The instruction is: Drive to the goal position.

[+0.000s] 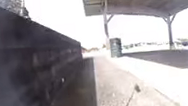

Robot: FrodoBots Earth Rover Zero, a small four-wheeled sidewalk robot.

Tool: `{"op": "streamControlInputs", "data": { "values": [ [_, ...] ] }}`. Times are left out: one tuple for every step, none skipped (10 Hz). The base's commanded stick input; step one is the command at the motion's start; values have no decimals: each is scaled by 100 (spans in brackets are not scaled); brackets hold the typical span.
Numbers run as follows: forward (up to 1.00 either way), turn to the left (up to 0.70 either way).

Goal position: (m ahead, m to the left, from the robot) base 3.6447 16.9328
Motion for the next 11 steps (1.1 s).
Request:
{"op": "streamControlInputs", "data": {
  "values": [
    [85, 0],
    [85, 0],
    [85, 0],
    [85, 0],
    [85, 0],
    [85, 0],
    [85, 0],
    [85, 0],
    [85, 0],
    [85, 0],
    [85, 0]
  ]
}}
